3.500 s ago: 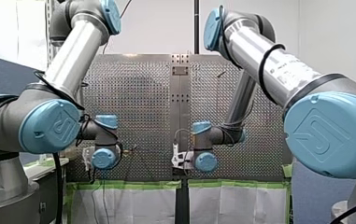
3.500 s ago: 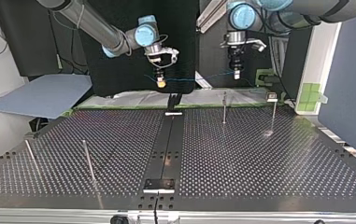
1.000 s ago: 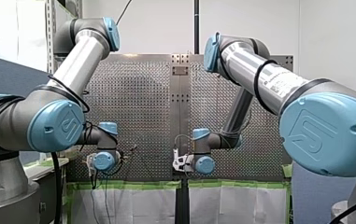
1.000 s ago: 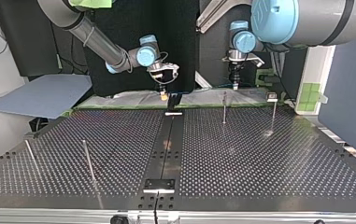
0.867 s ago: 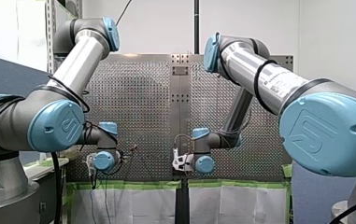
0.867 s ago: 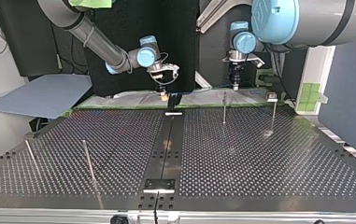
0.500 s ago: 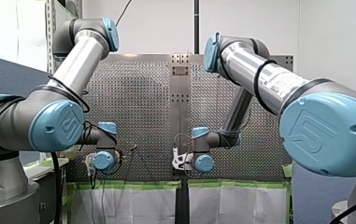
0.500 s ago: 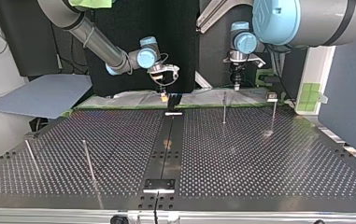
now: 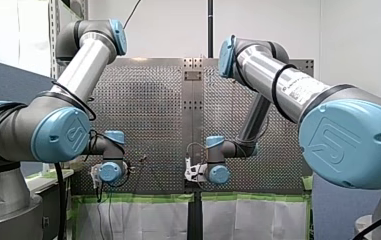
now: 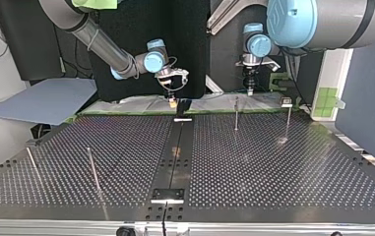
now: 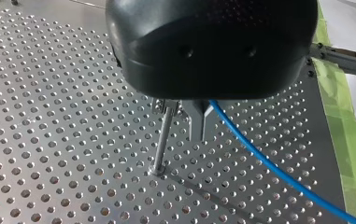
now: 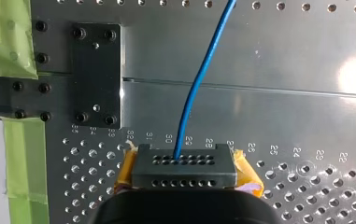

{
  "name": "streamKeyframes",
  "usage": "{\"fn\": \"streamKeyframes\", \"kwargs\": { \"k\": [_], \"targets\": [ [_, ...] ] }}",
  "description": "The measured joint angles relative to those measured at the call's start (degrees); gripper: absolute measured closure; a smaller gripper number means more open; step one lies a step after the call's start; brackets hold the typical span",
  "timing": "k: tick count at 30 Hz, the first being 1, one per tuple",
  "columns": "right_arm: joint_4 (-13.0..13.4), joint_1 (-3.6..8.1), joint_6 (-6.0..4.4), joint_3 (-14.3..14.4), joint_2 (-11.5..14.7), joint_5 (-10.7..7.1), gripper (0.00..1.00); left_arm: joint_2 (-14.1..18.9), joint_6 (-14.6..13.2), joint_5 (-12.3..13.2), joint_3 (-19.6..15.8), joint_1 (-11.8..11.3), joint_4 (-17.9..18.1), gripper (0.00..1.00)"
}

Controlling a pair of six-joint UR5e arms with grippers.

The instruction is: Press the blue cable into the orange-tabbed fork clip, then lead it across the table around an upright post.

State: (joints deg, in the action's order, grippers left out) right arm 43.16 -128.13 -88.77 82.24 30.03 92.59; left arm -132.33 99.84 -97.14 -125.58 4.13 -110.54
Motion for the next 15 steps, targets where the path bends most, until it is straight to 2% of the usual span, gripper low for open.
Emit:
{"fn": "streamKeyframes", "kwargs": {
  "k": [15],
  "targets": [
    [-0.7, 0.35, 0.08, -0.02, -0.13, -0.12, 1.0, 0.01, 0.0, 0.15, 0.0, -0.06, 0.05, 1.0]
  ]
}}
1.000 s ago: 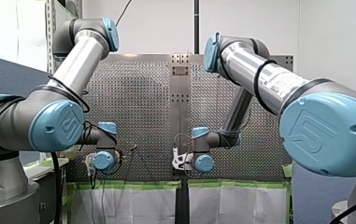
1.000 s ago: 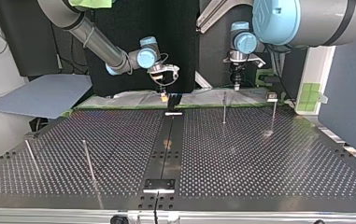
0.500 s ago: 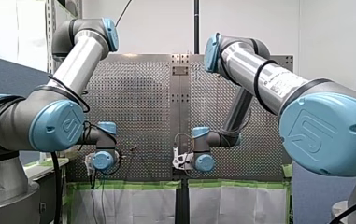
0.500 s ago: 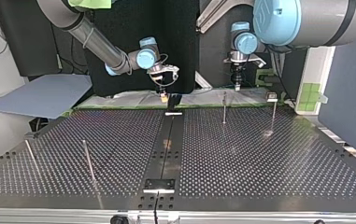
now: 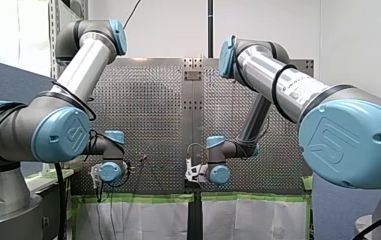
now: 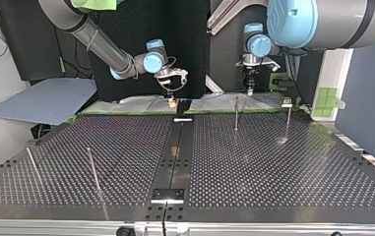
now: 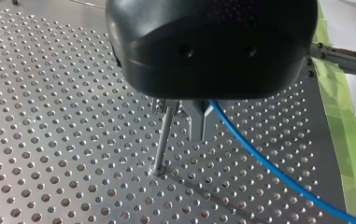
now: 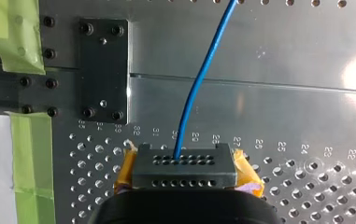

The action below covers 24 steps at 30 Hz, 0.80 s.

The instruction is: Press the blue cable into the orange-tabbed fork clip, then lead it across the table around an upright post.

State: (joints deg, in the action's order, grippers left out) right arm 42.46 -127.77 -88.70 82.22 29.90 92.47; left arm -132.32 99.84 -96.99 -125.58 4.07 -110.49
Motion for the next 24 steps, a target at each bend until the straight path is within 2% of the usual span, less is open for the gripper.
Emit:
{"fn": "streamKeyframes", "kwargs": {
  "k": [17, 24],
  "targets": [
    [0.09, 0.62, 0.0, -0.33, -0.13, -0.78, 1.0, 0.0, 0.01, -0.14, 0.0, -0.14, 0.0, 1.0],
    [0.02, 0.86, 0.05, -0.35, -0.21, -1.03, 1.0, -0.01, 0.0, 0.07, 1.18, -0.28, -1.1, 1.0]
  ]
}}
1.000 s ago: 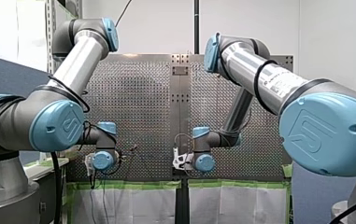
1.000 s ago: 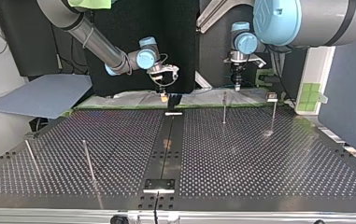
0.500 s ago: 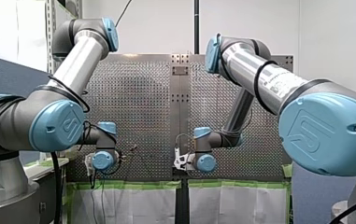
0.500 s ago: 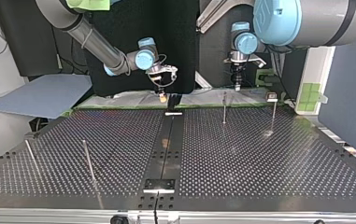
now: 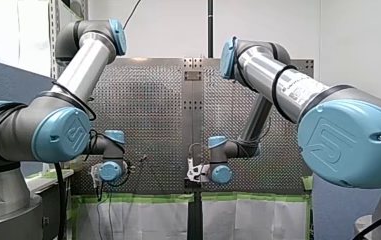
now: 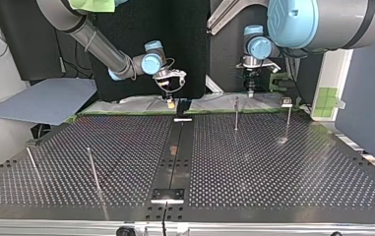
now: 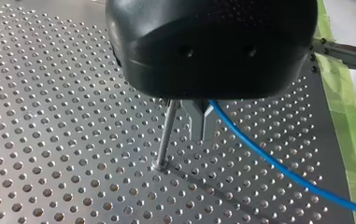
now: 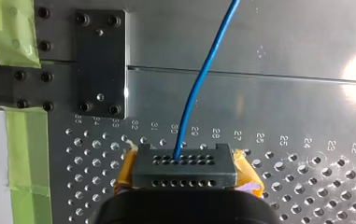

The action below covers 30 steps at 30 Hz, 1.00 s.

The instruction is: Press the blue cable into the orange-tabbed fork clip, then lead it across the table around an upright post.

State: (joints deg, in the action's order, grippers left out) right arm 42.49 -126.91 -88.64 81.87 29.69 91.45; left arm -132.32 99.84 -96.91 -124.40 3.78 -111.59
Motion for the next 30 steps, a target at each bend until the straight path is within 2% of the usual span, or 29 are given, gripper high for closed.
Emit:
{"fn": "streamKeyframes", "kwargs": {
  "k": [14, 24, 30],
  "targets": [
    [-0.74, 1.12, 0.39, -0.41, -0.02, -0.04, 1.0, -0.04, 1.16, 0.32, 1.83, -0.15, -1.14, 1.0],
    [-0.59, 2.31, 0.69, -0.44, -0.11, -0.05, 1.0, -0.05, 1.02, 0.11, 5.63, -0.24, -5.43, 1.0],
    [-0.69, 2.46, 0.94, -0.44, -0.21, -0.05, 1.0, -0.04, 1.17, -0.86, 6.0, -0.34, -4.85, 1.0]
  ]
}}
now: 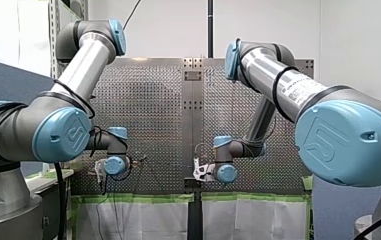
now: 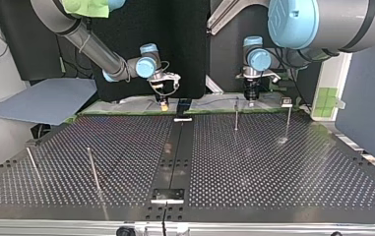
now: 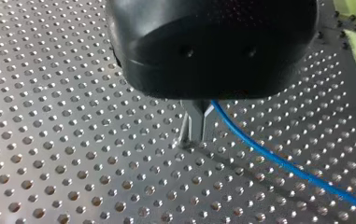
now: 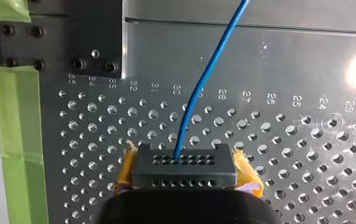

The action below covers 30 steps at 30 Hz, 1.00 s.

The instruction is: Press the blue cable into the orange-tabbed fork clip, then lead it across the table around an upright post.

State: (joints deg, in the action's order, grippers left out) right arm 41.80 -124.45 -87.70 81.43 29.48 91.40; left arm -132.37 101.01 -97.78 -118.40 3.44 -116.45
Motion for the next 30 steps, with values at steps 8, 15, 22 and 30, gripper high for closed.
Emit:
{"fn": "streamKeyframes", "kwargs": {
  "k": [8, 15, 22, 30],
  "targets": [
    [-0.6, -0.1, 0.9, 0.02, -1.61, -0.09, 1.0, 0.0, 0.06, -0.5, 0.02, -0.42, 2.43, 1.0],
    [-0.8, -0.04, 1.07, -0.21, -2.64, -0.07, 1.0, -0.02, -1.39, -1.36, 0.03, -0.22, 1.25, 1.0],
    [-1.46, -0.22, 1.71, -0.92, -2.71, -0.08, 1.0, 0.01, -3.4, -3.23, 0.03, -0.03, -2.11, 1.0],
    [-1.77, -0.38, 1.81, -1.24, -2.76, -0.11, 1.0, 0.02, -5.49, -4.26, 0.01, 0.79, -5.88, 1.0]
  ]
}}
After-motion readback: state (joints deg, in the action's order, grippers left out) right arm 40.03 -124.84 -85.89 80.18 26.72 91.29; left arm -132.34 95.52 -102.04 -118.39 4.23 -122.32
